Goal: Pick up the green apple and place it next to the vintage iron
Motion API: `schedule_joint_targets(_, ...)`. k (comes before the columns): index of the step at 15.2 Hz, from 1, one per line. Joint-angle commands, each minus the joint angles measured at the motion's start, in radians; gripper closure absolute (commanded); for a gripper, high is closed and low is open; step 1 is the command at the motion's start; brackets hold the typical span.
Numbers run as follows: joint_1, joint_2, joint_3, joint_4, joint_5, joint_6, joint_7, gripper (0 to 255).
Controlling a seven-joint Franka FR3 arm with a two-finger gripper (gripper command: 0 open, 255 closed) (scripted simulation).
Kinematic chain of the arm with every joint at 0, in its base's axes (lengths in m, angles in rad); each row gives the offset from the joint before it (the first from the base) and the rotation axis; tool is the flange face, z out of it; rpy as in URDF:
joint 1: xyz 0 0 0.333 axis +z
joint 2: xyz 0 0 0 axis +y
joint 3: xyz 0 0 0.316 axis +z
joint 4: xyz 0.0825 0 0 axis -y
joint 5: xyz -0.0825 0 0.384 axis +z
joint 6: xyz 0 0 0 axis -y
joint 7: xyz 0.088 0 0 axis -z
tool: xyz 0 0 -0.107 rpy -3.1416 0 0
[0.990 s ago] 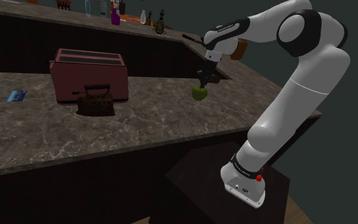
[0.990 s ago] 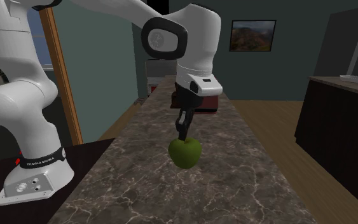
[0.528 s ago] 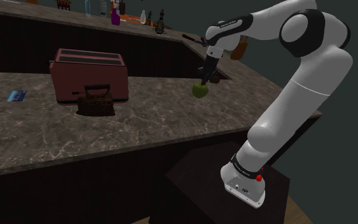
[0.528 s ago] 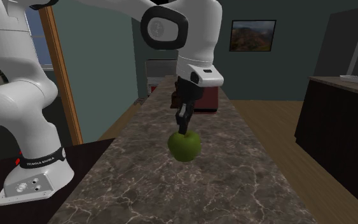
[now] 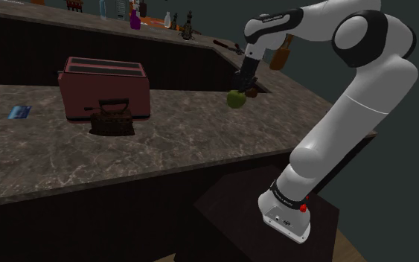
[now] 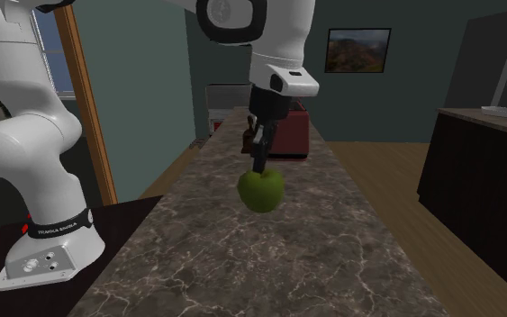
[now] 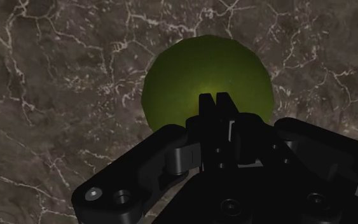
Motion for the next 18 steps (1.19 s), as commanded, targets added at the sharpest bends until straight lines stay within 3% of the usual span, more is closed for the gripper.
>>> schedule_joint_targets(1, 0.0, -0.008, 0.001, 0.021, -0.003, -0.029, 0.005, 255)
schedule_joint_targets(18, 0.001, -0.029, 0.002, 0.226, -0.012, -0.253, 0.027, 255)
